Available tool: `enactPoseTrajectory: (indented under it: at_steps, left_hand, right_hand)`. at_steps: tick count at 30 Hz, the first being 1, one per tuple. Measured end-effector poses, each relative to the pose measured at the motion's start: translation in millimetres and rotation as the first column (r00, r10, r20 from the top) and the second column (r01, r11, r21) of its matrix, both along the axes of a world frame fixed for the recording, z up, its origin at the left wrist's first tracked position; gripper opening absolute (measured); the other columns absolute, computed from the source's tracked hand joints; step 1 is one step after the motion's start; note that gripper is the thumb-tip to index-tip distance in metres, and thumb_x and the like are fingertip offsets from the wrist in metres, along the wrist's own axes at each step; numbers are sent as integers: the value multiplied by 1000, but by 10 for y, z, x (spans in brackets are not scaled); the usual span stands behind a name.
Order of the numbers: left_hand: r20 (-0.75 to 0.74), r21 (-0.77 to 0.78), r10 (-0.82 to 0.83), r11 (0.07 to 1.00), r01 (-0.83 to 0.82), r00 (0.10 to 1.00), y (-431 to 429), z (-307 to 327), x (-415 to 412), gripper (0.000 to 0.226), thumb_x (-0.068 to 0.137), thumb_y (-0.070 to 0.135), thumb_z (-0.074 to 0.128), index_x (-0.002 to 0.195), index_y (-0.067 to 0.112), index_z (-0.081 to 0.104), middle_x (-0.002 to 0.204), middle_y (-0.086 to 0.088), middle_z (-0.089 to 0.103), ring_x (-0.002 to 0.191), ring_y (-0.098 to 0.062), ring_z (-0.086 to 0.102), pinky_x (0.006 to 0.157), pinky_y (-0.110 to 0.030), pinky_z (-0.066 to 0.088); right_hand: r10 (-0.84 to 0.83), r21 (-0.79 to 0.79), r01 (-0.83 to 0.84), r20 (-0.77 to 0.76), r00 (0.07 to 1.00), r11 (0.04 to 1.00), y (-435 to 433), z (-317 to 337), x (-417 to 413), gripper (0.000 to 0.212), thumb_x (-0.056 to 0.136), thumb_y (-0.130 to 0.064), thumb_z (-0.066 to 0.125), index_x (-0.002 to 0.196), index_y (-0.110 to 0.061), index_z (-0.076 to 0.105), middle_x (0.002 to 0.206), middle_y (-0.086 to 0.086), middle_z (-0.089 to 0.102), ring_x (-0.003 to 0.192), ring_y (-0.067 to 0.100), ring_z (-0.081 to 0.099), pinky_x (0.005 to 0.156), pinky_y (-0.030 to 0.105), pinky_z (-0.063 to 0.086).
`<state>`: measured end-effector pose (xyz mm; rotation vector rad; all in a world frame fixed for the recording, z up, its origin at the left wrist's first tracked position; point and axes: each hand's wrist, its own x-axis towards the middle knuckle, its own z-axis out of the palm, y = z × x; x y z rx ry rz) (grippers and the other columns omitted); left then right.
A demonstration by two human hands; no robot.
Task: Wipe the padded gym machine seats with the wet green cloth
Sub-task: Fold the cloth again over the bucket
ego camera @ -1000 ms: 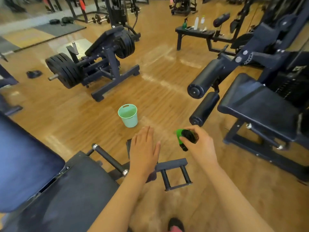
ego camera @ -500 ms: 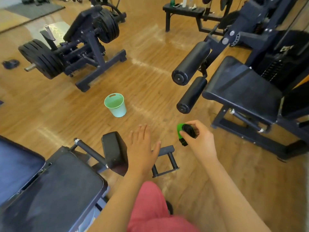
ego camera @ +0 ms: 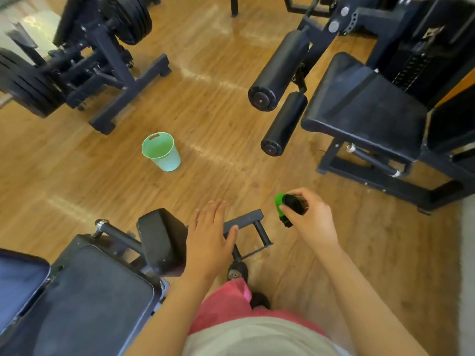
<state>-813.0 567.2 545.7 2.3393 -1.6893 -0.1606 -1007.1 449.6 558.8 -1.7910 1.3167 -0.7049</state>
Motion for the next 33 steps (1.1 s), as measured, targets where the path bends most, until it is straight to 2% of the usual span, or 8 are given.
enactPoseTrajectory:
  at_steps: [5,10,17,22,24,26,28,33]
  left_hand:
    - [-39,6,-45,999,45,998,-356,-18,297,58,94,47,32,139,14,45,143,-3,47,136,-22,40,116,-37,19]
    - [-181,10,-103,994,107,978,-489,-45,419,50,99,34,49,144,14,40,147,-6,44,136,-19,33,113,-33,21]
    - [-150,86,-86,991,100,985,-727,-150,327,49,99,38,48,142,15,44,143,-3,48,134,-19,40,112,-29,20]
    - [-130,128,-14,991,31,991,-1253,-223,-55,58,96,46,32,142,12,43,140,-6,51,129,-23,46,108,-32,29]
    - [-185,115,52,993,-31,981,-1524,-180,-361,54,99,45,34,142,14,42,138,-5,52,125,-24,47,99,-29,32]
    - [-282,109,96,992,-68,955,-1822,-130,-722,47,101,37,41,143,15,39,139,-5,50,126,-23,45,92,-23,30]
    - [-347,87,102,993,-76,932,-2122,-80,-1069,47,101,35,43,144,17,37,139,-4,49,125,-22,46,93,-24,33]
    - [-343,42,53,998,-41,938,-2584,-13,-1418,48,101,40,41,145,19,36,140,-3,48,127,-23,46,100,-35,40]
  right_hand:
    - [-40,-53,37,-65,997,998,-197,-17,123,26,80,-19,78,98,-29,62,98,-12,62,93,3,57,72,6,40]
    - [-70,-55,68,-35,997,996,-246,-99,233,27,79,-16,78,97,-28,63,96,-15,62,91,1,57,74,4,40]
    - [24,4,-23,-48,999,1000,-638,-198,32,26,78,-20,80,97,-27,65,96,-17,64,92,-1,59,77,8,44]
    - [188,77,-180,-97,977,981,-1355,-147,-407,25,80,-26,78,100,-30,63,98,-22,62,93,-2,58,74,10,45]
    - [191,81,-184,-88,978,980,-1693,-74,-703,26,79,-23,79,97,-32,62,95,-22,61,93,0,58,75,12,44]
    - [184,69,-178,-108,977,982,-2005,-16,-1000,25,78,-23,79,95,-31,62,96,-18,63,93,4,60,79,21,48]
    - [183,51,-177,-152,971,983,-2277,28,-1258,25,78,-24,80,95,-30,62,97,-15,64,93,6,60,80,27,49]
    - [258,62,-251,-157,953,966,-2729,102,-1558,27,79,-25,79,100,-29,62,98,-15,63,92,1,58,75,8,41]
